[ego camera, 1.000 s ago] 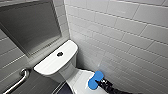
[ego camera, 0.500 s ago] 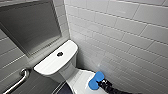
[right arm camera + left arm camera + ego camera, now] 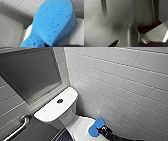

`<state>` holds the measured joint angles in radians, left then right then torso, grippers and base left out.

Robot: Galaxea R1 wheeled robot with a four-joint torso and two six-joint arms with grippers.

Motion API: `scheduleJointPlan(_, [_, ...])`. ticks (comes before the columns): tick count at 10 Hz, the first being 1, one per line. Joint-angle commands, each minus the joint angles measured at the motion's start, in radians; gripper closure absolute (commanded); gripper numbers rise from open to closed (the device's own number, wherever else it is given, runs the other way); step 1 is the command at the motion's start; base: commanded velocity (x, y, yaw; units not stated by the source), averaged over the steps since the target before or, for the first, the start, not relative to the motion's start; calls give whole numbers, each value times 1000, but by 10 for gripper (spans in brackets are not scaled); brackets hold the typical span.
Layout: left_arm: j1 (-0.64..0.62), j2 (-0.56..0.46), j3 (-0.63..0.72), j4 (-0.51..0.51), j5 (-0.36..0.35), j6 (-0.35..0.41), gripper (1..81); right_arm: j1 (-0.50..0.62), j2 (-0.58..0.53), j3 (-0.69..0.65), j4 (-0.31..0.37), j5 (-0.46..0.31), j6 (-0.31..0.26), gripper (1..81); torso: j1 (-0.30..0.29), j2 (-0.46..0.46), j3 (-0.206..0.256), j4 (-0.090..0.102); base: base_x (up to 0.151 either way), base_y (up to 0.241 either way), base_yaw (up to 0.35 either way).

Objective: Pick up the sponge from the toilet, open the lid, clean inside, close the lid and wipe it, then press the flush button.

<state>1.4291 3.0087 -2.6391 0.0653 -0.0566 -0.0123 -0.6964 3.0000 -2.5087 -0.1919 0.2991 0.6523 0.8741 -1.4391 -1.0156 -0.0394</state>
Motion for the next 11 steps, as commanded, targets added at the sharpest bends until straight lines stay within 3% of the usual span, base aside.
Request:
scheduleJointPlan(1, [12, 4, 5, -4, 77, 0, 10, 93, -17, -8, -3, -80, 1, 811, -63, 98, 0, 0, 0, 0, 0])
scheduleJointPlan(4, [12, 9, 5, -2, 77, 0, 10, 88, -14, -13, -4, -114, 1, 811, -126, 199, 0, 0, 0, 0, 0])
scheduleJointPlan(5, [12, 9, 5, -2, 77, 0, 10, 79, -11, -13, -3, -135, 1, 811, -151, 238, 87, 0, 0, 0, 0])
scheduleJointPlan(7, [12, 10, 5, -2, 77, 0, 10, 68, -11, -24, -4, -137, 1, 811, -186, 295, 114, 0, 0, 0, 0])
scheduleJointPlan(8, [12, 12, 5, -2, 77, 0, 10, 70, -13, -31, -4, -137, 1, 811, -204, 323, 140, -26, 0, 0, 0])
scheduleJointPlan(11, [8, 15, 5, -2, 69, 2, 10, 71, -25, -25, -6, -147, 1, 811, -272, 428, 231, -48, 0, 0, 0])
